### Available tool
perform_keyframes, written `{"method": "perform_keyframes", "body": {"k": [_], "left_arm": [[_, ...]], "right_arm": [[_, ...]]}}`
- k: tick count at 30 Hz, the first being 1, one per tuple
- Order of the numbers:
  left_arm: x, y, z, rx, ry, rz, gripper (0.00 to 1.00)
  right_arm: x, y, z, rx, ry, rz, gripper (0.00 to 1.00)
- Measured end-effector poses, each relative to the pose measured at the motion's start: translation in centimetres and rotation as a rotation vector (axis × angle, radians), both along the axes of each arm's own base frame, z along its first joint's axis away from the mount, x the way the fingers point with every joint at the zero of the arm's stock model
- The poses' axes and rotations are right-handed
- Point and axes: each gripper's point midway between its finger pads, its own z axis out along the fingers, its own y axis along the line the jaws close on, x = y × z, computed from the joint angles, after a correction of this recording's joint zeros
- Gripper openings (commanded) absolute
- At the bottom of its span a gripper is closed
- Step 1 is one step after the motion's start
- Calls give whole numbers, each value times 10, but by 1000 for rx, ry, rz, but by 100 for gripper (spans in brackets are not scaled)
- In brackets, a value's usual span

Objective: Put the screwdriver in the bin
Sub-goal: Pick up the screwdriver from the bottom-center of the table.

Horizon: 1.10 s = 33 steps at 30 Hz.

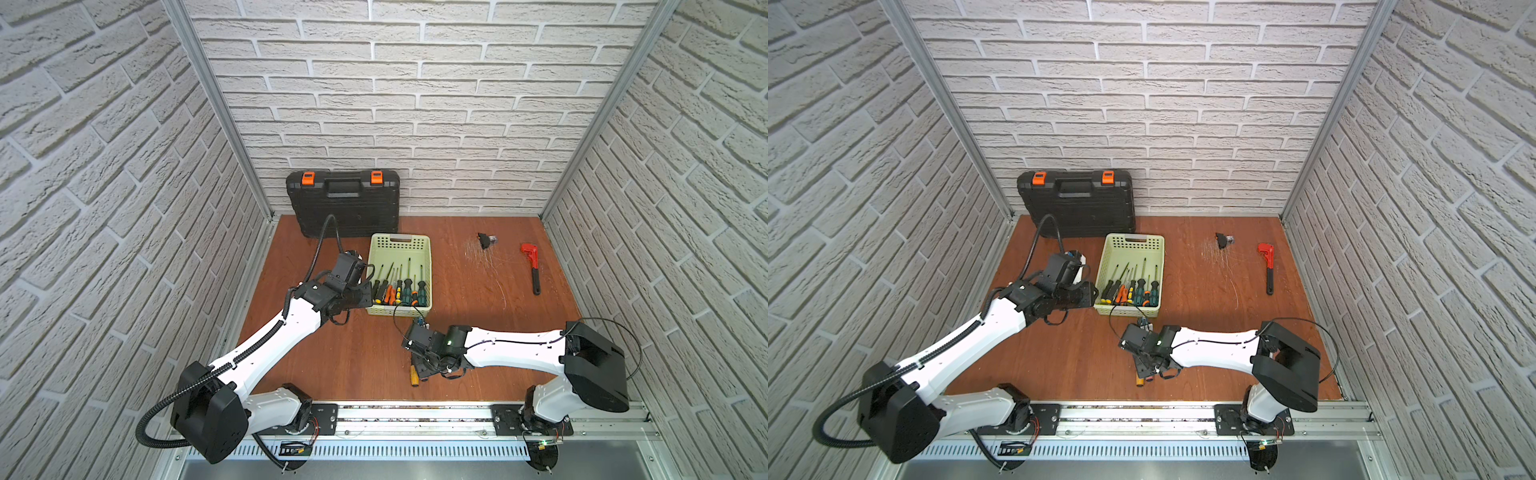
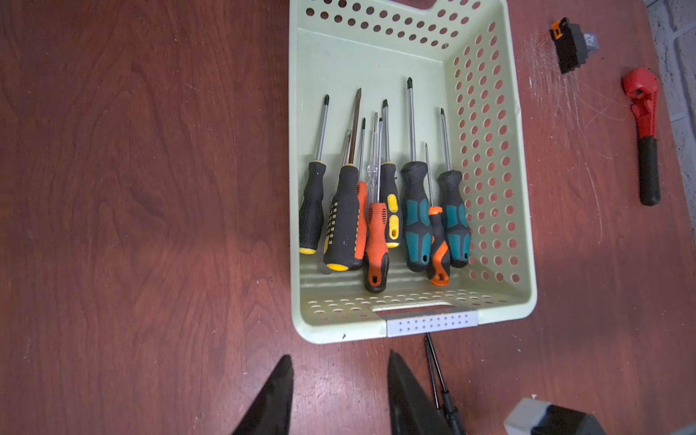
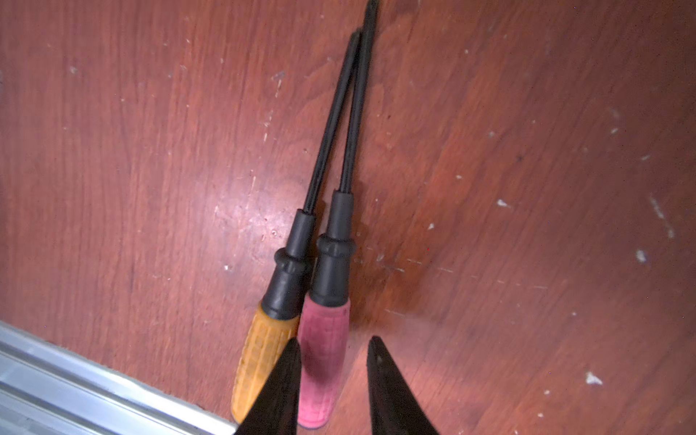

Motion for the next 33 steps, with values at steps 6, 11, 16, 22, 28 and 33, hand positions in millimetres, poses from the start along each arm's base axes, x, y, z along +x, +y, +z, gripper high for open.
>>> {"method": "perform_keyframes", "body": {"k": [6,11,16,22,28,33], "left_arm": [[0,3,-1,16,1,7,43],[-2,4,-2,29,1,2,43],[-3,3,2,41,-2,-7,43],[-3,5,2,53,-1,-3,43],[-4,7,2,61,0,-2,43],[-4,7,2,63,3,-1,43]], "right_arm": [[2,4,-3,-9,3,0,32],[4,4,-5,-20,2,-3,30],[7,4,-10,-39,5,-6,28],[9,6,-17,-60,14,6,25],[9,6,-17,-66,24,11,9],[11,2,-16,-56,24,0,6]]}}
